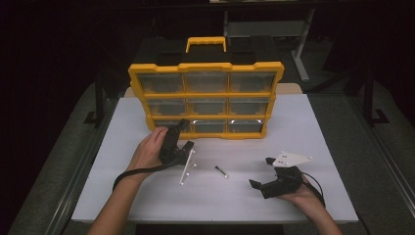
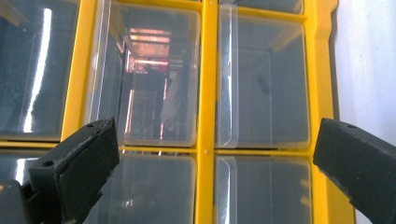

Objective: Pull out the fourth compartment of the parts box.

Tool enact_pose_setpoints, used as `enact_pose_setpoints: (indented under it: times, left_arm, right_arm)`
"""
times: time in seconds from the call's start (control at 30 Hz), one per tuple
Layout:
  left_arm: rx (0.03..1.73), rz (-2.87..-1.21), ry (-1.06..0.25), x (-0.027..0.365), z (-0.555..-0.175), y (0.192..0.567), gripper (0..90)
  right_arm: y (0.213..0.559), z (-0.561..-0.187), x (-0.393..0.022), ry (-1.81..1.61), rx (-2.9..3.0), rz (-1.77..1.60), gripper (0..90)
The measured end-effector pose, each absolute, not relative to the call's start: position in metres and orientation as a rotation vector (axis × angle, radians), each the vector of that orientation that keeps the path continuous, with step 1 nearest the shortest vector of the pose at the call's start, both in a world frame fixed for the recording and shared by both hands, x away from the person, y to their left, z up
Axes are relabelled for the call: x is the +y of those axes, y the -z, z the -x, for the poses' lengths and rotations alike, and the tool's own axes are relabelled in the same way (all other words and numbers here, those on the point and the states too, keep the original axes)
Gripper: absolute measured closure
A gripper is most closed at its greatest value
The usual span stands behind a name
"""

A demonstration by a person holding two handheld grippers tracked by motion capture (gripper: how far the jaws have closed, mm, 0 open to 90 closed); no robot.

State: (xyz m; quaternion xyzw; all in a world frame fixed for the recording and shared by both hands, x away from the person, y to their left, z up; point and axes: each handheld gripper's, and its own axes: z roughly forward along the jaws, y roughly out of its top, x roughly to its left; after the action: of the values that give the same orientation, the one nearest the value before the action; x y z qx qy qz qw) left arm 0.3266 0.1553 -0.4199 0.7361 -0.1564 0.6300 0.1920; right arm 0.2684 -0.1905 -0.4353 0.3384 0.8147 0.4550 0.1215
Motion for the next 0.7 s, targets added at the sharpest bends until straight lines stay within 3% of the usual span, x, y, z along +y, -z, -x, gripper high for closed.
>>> enact_pose_setpoints:
  times: [0.7]
  left_arm:
    - [-0.384, -2.062, -1.826, 0.179, -0.333, 0.412, 0.5]
  right_arm:
    - [0.435, -0.268, -0.191, -1.329, 2.377, -0.991, 0.9]
